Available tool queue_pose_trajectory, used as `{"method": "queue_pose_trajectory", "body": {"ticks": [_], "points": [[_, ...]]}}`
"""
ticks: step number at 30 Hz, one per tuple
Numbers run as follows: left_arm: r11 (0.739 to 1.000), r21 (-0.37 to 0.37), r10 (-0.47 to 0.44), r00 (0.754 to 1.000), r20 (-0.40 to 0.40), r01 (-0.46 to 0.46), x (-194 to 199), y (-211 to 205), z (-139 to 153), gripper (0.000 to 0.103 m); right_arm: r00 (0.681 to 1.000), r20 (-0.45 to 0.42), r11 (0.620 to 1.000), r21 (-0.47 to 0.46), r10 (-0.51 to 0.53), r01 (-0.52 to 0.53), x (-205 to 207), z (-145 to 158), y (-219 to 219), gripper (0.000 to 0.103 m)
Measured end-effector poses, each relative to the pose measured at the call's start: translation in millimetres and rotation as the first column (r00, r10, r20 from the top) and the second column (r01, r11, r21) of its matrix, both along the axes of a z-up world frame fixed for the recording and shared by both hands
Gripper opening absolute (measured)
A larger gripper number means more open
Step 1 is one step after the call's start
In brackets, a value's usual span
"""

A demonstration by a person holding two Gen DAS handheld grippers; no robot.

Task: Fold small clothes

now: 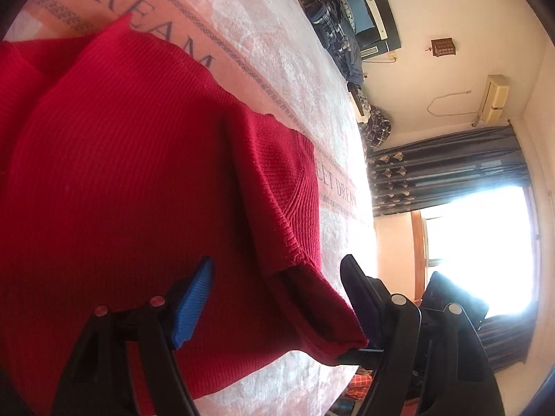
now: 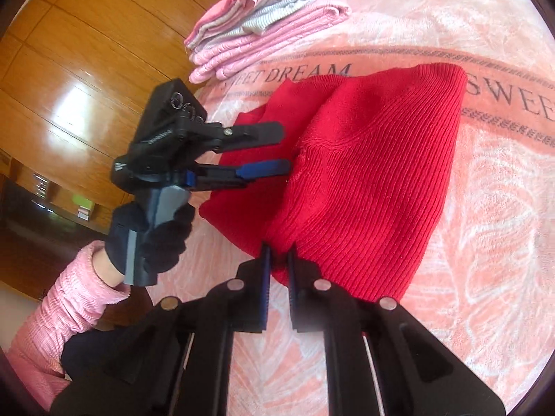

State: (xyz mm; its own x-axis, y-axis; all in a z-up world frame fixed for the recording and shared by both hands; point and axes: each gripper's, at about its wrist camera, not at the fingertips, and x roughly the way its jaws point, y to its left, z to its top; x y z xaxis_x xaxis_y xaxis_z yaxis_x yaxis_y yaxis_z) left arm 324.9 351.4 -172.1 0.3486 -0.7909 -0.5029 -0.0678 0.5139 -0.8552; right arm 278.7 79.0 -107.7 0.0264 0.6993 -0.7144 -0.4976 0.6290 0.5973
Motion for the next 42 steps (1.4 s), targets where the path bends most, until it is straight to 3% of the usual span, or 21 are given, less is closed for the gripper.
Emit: {"method": "queue_pose_trajectory", "body": {"ticks": [7, 14, 15, 16, 18, 21, 22, 24, 26, 30, 37, 39, 41, 42], "points": [[0.998, -0.070, 0.002, 0.999, -0.048, -0.005, 33, -37, -21, 0.075, 1.000, 0.008, 0.998, 0.062, 0.013, -0.014, -4, 13, -15, 0.007], [0.993, -0.117, -0.008, 0.999, -0.037, 0.004, 55, -61, -23, 0.073, 1.000, 0.007, 0.995, 0.102, 0.016, -0.017, -4, 15, -18, 0.004], [0.991, -0.132, -0.006, 0.999, -0.035, 0.001, 57, -60, -25, 0.066, 1.000, 0.009, 0.995, 0.097, 0.017, -0.018, -5, 15, -20, 0.003], [0.991, -0.136, -0.004, 0.999, -0.038, -0.001, 58, -58, -26, 0.053, 1.000, 0.012, 0.996, 0.089, 0.017, -0.018, -5, 13, -19, 0.003], [0.994, -0.104, -0.019, 0.999, -0.049, 0.014, 62, -59, -31, 0.033, 0.999, 0.033, 0.998, 0.055, 0.018, -0.020, -5, 10, -15, 0.003], [0.998, -0.038, -0.043, 0.998, -0.046, 0.042, 63, -54, -38, 0.027, 0.994, 0.094, 0.998, -0.042, 0.056, -0.052, -13, 4, -3, 0.003], [0.998, -0.040, -0.056, 0.997, -0.044, 0.054, 63, -52, -39, 0.026, 0.992, 0.108, 0.995, -0.074, 0.070, -0.062, -15, 1, 2, 0.008], [0.997, -0.035, -0.074, 0.997, -0.038, 0.073, 65, -50, -37, 0.027, 0.986, 0.133, 0.987, -0.139, 0.096, -0.078, -21, -6, 13, 0.025], [0.995, -0.005, -0.096, 0.995, -0.021, 0.096, 68, -51, -32, 0.032, 0.977, 0.173, 0.977, -0.195, 0.122, -0.088, -28, -10, 23, 0.058], [0.990, 0.026, -0.135, 0.991, -0.002, 0.135, 75, -54, -24, 0.044, 0.948, 0.254, 0.944, -0.312, 0.193, -0.108, -42, -14, 47, 0.070], [0.988, 0.037, -0.151, 0.988, 0.013, 0.150, 84, -59, -21, 0.051, 0.924, 0.264, 0.896, -0.420, 0.276, -0.148, -54, -44, 85, 0.071], [0.988, 0.031, -0.149, 0.989, 0.014, 0.149, 89, -59, -21, 0.052, 0.928, 0.255, 0.894, -0.423, 0.272, -0.146, -51, -52, 89, 0.067], [0.989, 0.024, -0.146, 0.989, 0.014, 0.146, 94, -59, -21, 0.052, 0.935, 0.249, 0.901, -0.412, 0.251, -0.132, -45, -57, 87, 0.054], [0.989, 0.021, -0.146, 0.989, 0.016, 0.145, 96, -59, -22, 0.052, 0.944, 0.233, 0.910, -0.394, 0.232, -0.127, -40, -57, 83, 0.052]]}}
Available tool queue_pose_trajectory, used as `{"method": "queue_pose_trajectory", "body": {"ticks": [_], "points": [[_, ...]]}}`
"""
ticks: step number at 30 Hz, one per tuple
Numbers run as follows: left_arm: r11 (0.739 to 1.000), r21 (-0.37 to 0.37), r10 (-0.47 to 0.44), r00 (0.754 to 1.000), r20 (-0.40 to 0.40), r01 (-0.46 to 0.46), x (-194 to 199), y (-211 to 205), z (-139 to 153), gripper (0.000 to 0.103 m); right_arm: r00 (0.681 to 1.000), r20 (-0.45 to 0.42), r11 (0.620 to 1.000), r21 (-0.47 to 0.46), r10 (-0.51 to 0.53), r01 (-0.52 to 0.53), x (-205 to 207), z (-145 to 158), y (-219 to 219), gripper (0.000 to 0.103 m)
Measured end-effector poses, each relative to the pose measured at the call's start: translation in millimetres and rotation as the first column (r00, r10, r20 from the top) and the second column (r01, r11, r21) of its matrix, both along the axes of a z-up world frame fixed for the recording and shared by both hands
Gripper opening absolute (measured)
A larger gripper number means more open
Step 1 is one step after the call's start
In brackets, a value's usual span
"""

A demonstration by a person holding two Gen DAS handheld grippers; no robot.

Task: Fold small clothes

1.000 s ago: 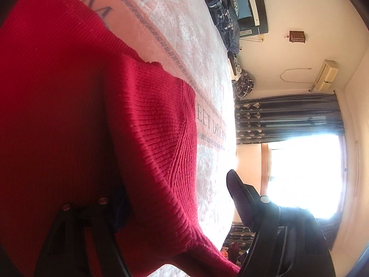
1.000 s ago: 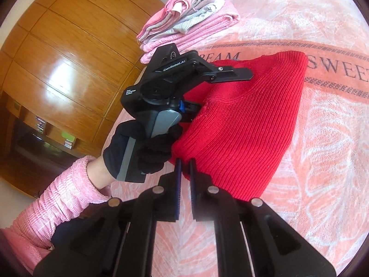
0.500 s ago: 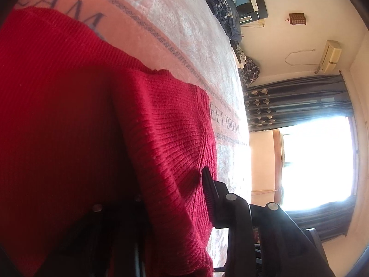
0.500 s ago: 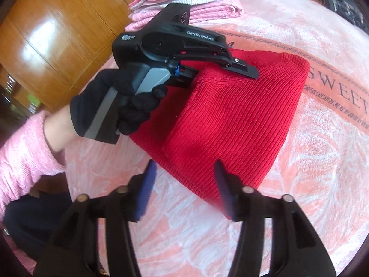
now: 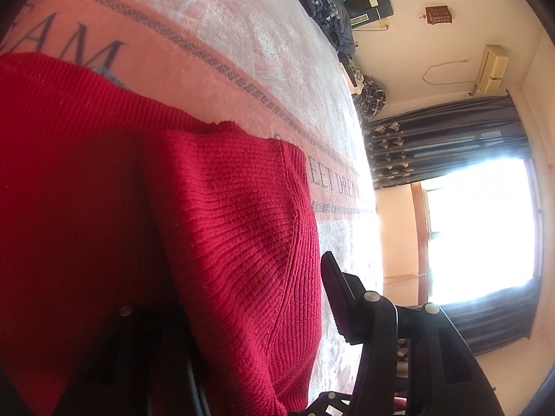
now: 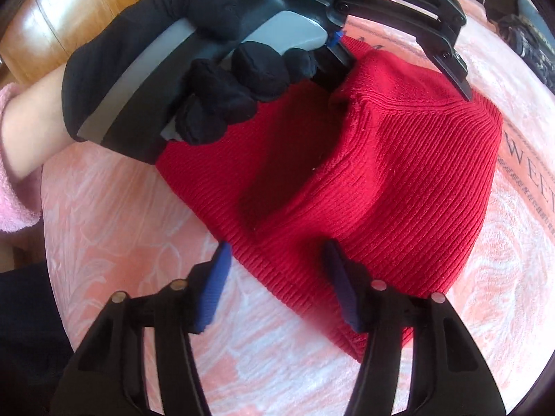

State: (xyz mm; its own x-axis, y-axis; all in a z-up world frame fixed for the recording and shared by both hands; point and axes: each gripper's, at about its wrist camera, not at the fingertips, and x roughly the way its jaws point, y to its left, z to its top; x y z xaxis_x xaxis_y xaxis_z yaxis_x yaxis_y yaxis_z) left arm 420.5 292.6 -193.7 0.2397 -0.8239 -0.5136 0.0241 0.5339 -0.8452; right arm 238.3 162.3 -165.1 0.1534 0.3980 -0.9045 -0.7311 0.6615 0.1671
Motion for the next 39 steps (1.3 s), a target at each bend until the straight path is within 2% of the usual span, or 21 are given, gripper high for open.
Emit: {"method": "queue_pose_trajectory", "body": {"ticks": [1, 3, 4, 5, 6, 8, 11, 15, 22, 26, 31, 35, 39], "points": [[1.000, -0.002, 0.000, 1.000, 0.001, 0.000, 1, 1, -1, 0.052, 0.999, -0.042, 0.999, 0.040, -0.026, 0.028, 6, 1, -6, 0.048], [1.000, -0.005, -0.002, 1.000, 0.005, 0.002, -4, 6, -4, 0.052, 0.988, -0.135, 0.989, 0.116, -0.078, 0.094, 22, 0, -22, 0.030], [1.000, -0.005, -0.002, 1.000, 0.008, 0.002, -3, 6, -4, 0.052, 0.980, -0.174, 0.983, 0.143, -0.092, 0.118, 28, -1, -29, 0.014], [1.000, -0.003, 0.000, 1.000, 0.011, 0.000, -4, 6, -3, 0.052, 0.971, -0.216, 0.975, 0.170, -0.107, 0.146, 34, -3, -36, 0.009], [1.000, 0.003, 0.003, 1.000, 0.017, -0.003, -4, 6, -2, 0.051, 0.956, -0.266, 0.962, 0.204, -0.125, 0.182, 39, -5, -44, 0.007], [0.999, 0.045, 0.001, 0.999, 0.046, -0.003, -5, 4, 2, 0.043, 0.927, -0.353, 0.929, 0.284, -0.128, 0.237, 44, -7, -58, 0.006], [0.995, 0.095, -0.014, 0.996, 0.089, 0.005, -7, 3, 8, 0.029, 0.916, -0.389, 0.910, 0.337, -0.098, 0.241, 41, -1, -65, 0.006], [0.998, 0.056, 0.015, 0.994, 0.109, -0.021, -12, 15, 12, 0.016, 0.917, -0.398, 0.887, 0.407, -0.044, 0.219, 33, 15, -58, 0.006], [0.999, -0.033, 0.044, 0.977, 0.207, -0.038, -25, 45, 43, 0.015, 0.919, -0.393, 0.835, 0.515, 0.030, 0.193, 34, 41, -40, 0.006], [0.997, -0.057, 0.066, 0.963, 0.262, -0.053, -36, 77, 66, 0.015, 0.921, -0.383, 0.833, 0.532, 0.076, 0.152, 27, 44, -13, 0.006], [0.993, -0.034, 0.118, 0.948, 0.296, -0.113, -50, 134, 80, 0.015, 0.916, -0.379, 0.833, 0.543, 0.129, 0.107, 29, 45, 31, 0.006], [0.984, -0.022, 0.173, 0.944, 0.282, -0.174, -60, 180, 71, 0.015, 0.914, -0.373, 0.850, 0.522, 0.158, 0.066, 30, 41, 66, 0.006], [0.978, 0.063, 0.178, 0.951, 0.254, -0.200, -68, 211, 47, 0.015, 0.908, -0.383, 0.884, 0.467, 0.170, 0.032, 18, 23, 94, 0.006]]}}
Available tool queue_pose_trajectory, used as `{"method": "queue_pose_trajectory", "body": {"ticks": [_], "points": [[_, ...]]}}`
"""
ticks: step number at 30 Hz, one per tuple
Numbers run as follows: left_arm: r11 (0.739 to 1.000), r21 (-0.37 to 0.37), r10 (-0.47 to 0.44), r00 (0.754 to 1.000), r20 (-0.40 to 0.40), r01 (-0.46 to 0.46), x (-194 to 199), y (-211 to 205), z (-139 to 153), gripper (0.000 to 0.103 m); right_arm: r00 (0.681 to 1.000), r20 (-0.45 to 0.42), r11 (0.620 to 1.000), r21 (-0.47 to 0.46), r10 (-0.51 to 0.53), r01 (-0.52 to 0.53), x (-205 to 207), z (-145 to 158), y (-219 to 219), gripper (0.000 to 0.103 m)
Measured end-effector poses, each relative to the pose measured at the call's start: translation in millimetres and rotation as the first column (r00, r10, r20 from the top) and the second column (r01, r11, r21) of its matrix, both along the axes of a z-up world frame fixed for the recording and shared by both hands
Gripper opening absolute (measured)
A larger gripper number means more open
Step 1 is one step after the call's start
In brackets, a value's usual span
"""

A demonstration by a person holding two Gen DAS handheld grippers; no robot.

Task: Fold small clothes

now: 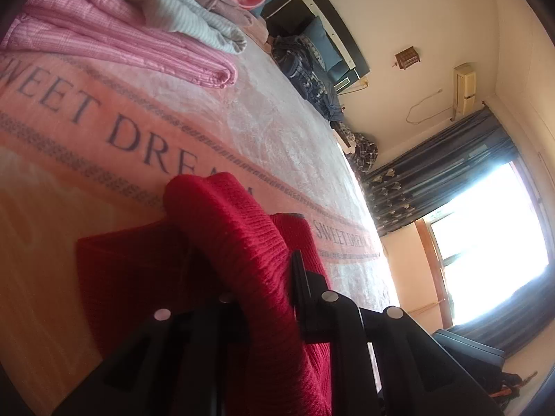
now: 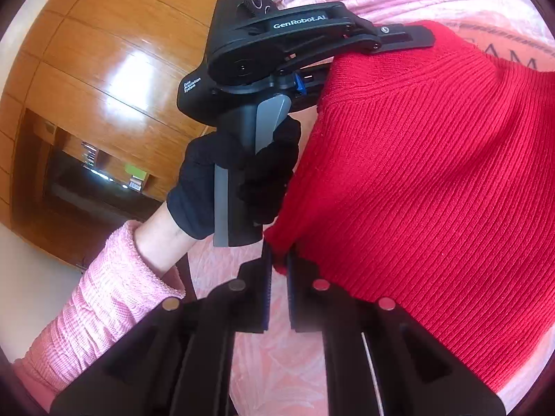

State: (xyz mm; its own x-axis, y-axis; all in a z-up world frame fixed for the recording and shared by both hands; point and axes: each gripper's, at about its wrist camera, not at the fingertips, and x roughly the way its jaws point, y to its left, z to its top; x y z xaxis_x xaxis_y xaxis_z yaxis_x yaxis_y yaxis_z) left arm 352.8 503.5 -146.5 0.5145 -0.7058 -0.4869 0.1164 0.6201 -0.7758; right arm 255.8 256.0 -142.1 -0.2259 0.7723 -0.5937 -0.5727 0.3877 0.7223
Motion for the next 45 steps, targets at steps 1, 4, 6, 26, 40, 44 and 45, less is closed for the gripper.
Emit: {"method": "queue_pose_trajectory", "body": {"ticks": [1, 4, 6, 26, 40, 44, 45], "points": [[1.000, 0.011, 0.008, 1.000, -0.015, -0.007, -1, 5, -10, 0.015, 1.000, 0.014, 0.999, -0.035, 0.010, -0.009, -1, -6, 8, 0.006], [0.999, 0.036, 0.022, 0.998, -0.054, -0.020, -6, 12, -36, 0.015, 1.000, 0.013, 0.993, -0.118, 0.021, -0.019, -7, -28, 27, 0.006], [0.998, 0.061, 0.027, 0.997, -0.076, -0.022, -9, 15, -50, 0.016, 0.999, 0.018, 0.988, -0.153, 0.029, -0.025, -10, -40, 31, 0.008], [0.996, 0.033, 0.086, 0.985, -0.150, -0.082, -152, 18, -29, 0.052, 0.949, -0.030, 0.921, -0.254, -0.314, 0.297, 31, -44, -182, 0.055], [0.999, 0.040, 0.035, 0.977, -0.209, -0.028, -159, -12, -35, 0.038, 0.975, 0.043, 0.935, -0.277, -0.218, 0.222, 19, -16, -132, 0.014], [0.998, 0.065, 0.036, 0.973, -0.228, -0.022, -162, -14, -50, 0.031, 0.979, 0.058, 0.908, -0.366, -0.197, 0.205, 16, -40, -126, 0.013], [0.998, 0.057, 0.038, 0.973, -0.229, -0.026, -162, -14, -52, 0.029, 0.979, 0.057, 0.904, -0.375, -0.198, 0.204, 16, -46, -124, 0.013]]}}
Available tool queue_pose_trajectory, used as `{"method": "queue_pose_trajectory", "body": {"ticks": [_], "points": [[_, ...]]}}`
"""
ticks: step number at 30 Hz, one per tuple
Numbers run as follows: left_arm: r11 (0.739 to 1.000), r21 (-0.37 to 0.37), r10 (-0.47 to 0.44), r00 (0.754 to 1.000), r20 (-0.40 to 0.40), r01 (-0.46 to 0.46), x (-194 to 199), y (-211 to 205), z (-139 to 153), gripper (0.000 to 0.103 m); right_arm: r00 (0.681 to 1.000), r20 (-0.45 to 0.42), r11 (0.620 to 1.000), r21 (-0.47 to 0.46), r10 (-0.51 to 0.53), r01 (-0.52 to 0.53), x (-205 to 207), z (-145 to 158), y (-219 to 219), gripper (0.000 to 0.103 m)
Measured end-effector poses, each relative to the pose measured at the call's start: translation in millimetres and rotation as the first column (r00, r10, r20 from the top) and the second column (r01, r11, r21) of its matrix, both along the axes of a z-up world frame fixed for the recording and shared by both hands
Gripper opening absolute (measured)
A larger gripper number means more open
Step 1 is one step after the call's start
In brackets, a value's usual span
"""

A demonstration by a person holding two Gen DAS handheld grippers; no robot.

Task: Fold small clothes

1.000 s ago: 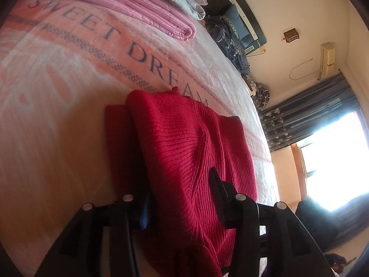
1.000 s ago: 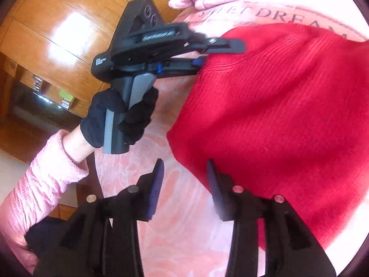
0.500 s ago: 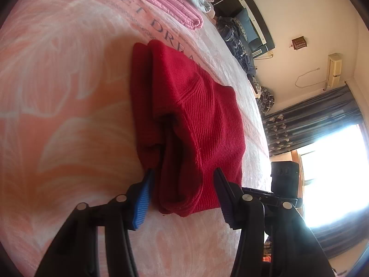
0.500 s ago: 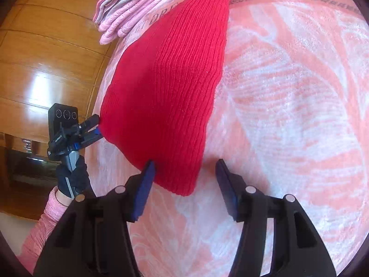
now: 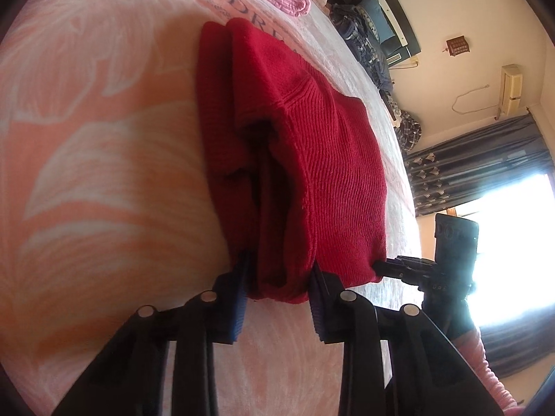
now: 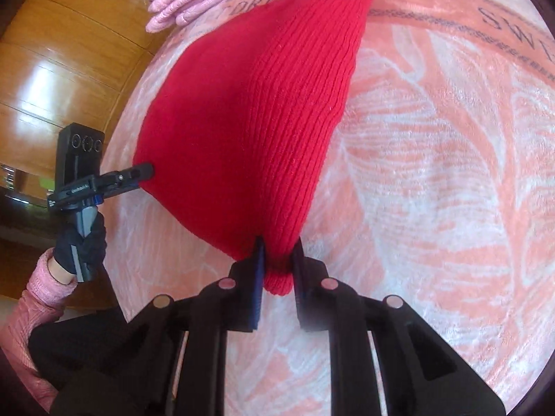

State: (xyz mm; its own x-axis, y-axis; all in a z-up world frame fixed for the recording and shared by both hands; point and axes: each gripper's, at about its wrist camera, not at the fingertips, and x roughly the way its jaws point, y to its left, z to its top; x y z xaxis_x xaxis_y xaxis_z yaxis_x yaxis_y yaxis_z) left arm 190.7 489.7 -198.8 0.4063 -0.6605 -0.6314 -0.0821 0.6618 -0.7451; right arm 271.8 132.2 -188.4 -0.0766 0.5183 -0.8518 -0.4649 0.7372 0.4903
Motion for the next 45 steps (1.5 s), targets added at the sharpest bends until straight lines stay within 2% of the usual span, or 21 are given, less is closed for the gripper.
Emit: {"method": "queue_pose_trajectory", "body": {"ticks": [3, 6, 7, 10, 12, 16, 19, 24, 27, 30, 35, 38, 41, 43, 45], "points": [[1.000, 0.008, -0.012, 1.000, 0.010, 0.012, 1, 0, -1, 0.028, 1.000, -0.004, 1.000, 0.003, 0.014, -0.014, 2, -3, 5, 0.016], [1.000, 0.009, -0.023, 1.000, 0.011, 0.022, 3, 1, 4, 0.029, 1.000, -0.009, 1.000, 0.022, 0.015, -0.015, 3, 2, 4, 0.027], [1.000, -0.001, -0.018, 1.000, 0.008, 0.018, 4, 3, 8, 0.030, 1.000, 0.000, 1.000, 0.028, 0.003, -0.003, 4, 6, 2, 0.034], [1.000, -0.002, 0.018, 0.998, 0.055, -0.018, 4, 18, 31, 0.030, 0.998, 0.058, 0.999, 0.036, -0.016, 0.014, 9, 20, 0, 0.038], [0.998, 0.027, 0.062, 0.994, 0.094, -0.065, 10, 32, 47, 0.036, 0.996, 0.080, 0.999, 0.034, -0.033, 0.030, 15, 24, 1, 0.043], [0.987, 0.112, 0.101, 0.987, 0.125, -0.115, 54, 44, 59, 0.038, 0.995, 0.081, 0.997, 0.043, -0.065, 0.062, 27, 21, 10, 0.044], [0.984, 0.106, 0.131, 0.984, 0.123, -0.145, 93, 49, 54, 0.038, 0.990, 0.125, 0.998, 0.019, -0.068, 0.066, 35, 19, 19, 0.044], [0.974, 0.146, 0.171, 0.985, 0.037, -0.175, 132, 42, 31, 0.040, 0.986, 0.120, 0.992, 0.062, -0.113, 0.106, 50, 20, 17, 0.044], [0.967, 0.148, 0.208, 0.978, 0.013, -0.208, 134, 42, 21, 0.039, 0.986, 0.109, 0.990, 0.080, -0.125, 0.117, 52, 18, 15, 0.045], [0.953, 0.175, 0.247, 0.969, 0.027, -0.248, 124, 42, 24, 0.039, 0.986, 0.108, 0.990, 0.087, -0.124, 0.114, 51, 17, 13, 0.047], [0.964, 0.169, 0.199, 0.979, 0.054, -0.205, 129, 37, 28, 0.039, 0.986, 0.103, 0.989, 0.085, -0.128, 0.120, 53, 13, 15, 0.048], [0.967, 0.178, 0.180, 0.983, 0.025, -0.182, 138, 34, 20, 0.039, 0.987, 0.106, 0.990, 0.081, -0.122, 0.114, 51, 12, 16, 0.049], [0.967, 0.156, 0.201, 0.979, 0.026, -0.203, 135, 37, 16, 0.033, 0.988, 0.105, 0.991, 0.080, -0.117, 0.109, 50, 11, 18, 0.049], [0.961, 0.164, 0.219, 0.974, 0.051, -0.224, 128, 40, 20, 0.015, 0.988, 0.101, 0.991, 0.083, -0.117, 0.109, 50, 9, 17, 0.050], [0.949, 0.148, 0.268, 0.959, 0.095, -0.280, 112, 46, 26, 0.013, 0.988, 0.100, 0.990, 0.086, -0.118, 0.110, 50, 9, 16, 0.050]]}}
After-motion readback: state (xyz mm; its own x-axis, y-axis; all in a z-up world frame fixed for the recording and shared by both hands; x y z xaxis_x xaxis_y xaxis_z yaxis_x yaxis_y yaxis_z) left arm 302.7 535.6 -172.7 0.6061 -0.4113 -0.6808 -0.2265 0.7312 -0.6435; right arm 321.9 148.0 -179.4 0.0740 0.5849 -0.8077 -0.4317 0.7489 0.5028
